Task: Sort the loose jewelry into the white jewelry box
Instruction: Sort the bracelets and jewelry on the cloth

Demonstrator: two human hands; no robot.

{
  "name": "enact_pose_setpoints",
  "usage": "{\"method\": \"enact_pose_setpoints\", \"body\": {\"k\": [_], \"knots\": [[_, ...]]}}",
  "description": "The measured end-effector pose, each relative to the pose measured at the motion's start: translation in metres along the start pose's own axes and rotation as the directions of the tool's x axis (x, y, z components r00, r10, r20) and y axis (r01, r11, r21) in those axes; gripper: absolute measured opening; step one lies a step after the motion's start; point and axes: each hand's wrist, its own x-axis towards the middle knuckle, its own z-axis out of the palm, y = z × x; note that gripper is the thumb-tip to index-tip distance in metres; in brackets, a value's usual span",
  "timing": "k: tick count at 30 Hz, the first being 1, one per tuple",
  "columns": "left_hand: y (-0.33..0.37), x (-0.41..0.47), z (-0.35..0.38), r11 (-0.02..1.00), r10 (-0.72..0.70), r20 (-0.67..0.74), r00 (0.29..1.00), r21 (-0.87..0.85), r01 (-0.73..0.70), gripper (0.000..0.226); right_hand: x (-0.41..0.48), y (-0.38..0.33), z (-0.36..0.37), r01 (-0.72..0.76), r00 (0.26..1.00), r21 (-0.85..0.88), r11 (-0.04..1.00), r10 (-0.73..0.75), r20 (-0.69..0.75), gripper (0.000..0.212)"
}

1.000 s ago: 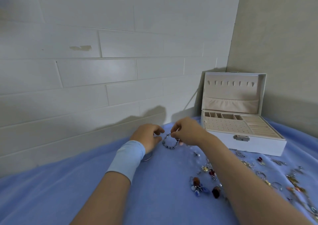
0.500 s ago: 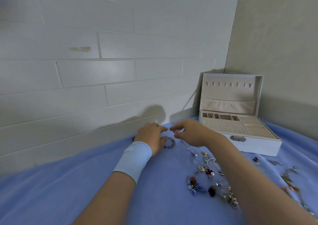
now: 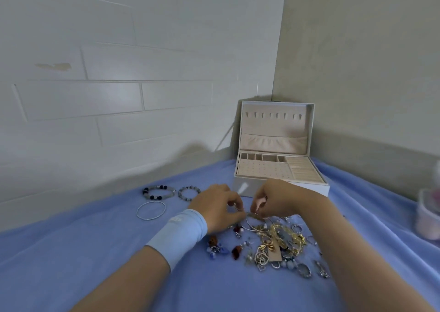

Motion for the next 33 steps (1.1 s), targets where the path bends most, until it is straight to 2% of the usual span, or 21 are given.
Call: {"method": "enact_pose_setpoints", "body": {"k": [2, 7, 10, 14, 18, 22, 25, 27, 30, 33], "knots": [[0.001, 0.000, 0.002, 1.000, 0.006, 0.006, 1.000, 0.014, -0.006, 0.019, 0.002, 0.004, 0.003, 0.004, 0.999, -0.022, 1.000, -0.005, -0.042, 0.006], [-0.001, 0.001, 0.002, 0.999, -0.004, -0.008, 1.000, -0.043, 0.004, 0.018, 0.002, 0.010, 0.003, 0.048, 0.997, 0.048, 0.998, -0.044, -0.070, 0.005], [0.000, 0.004, -0.005, 0.971, -0.054, -0.029, 0.998, -0.235, 0.046, 0.024, -0.002, 0.007, -0.004, 0.089, 0.991, 0.185, 0.979, -0.069, -0.116, 0.008], [0.005, 0.001, -0.024, 0.833, -0.109, 0.050, 0.993, -0.540, 0.119, 0.014, -0.002, -0.006, -0.010, 0.154, 0.969, 0.308, 0.939, -0.082, -0.234, 0.008], [-0.009, -0.002, -0.046, 0.758, -0.248, -0.045, 0.968, -0.630, 0.165, 0.012, 0.005, -0.032, -0.004, 0.198, 0.942, 0.459, 0.866, -0.037, -0.335, 0.008], [-0.029, -0.014, -0.059, 0.795, -0.352, -0.115, 0.929, -0.560, 0.232, 0.010, 0.023, -0.065, 0.011, 0.170, 0.938, 0.473, 0.864, 0.004, -0.346, 0.008], [-0.046, -0.026, -0.061, 0.886, -0.359, -0.100, 0.928, -0.349, 0.305, 0.010, 0.037, -0.090, 0.024, 0.106, 0.958, 0.409, 0.907, 0.018, -0.287, 0.011], [-0.059, -0.035, -0.060, 0.904, -0.385, -0.043, 0.922, -0.216, 0.368, 0.011, 0.047, -0.104, 0.035, 0.069, 0.968, 0.346, 0.936, 0.021, -0.250, 0.016], [-0.075, -0.049, -0.056, 0.912, -0.402, -0.005, 0.916, -0.089, 0.400, 0.029, 0.059, -0.114, 0.052, 0.036, 0.969, 0.258, 0.965, 0.029, -0.244, 0.016], [-0.086, -0.059, -0.049, 0.943, -0.331, 0.042, 0.943, 0.050, 0.329, 0.058, 0.062, -0.115, 0.060, 0.041, 0.971, 0.185, 0.982, 0.005, -0.239, 0.017]]}}
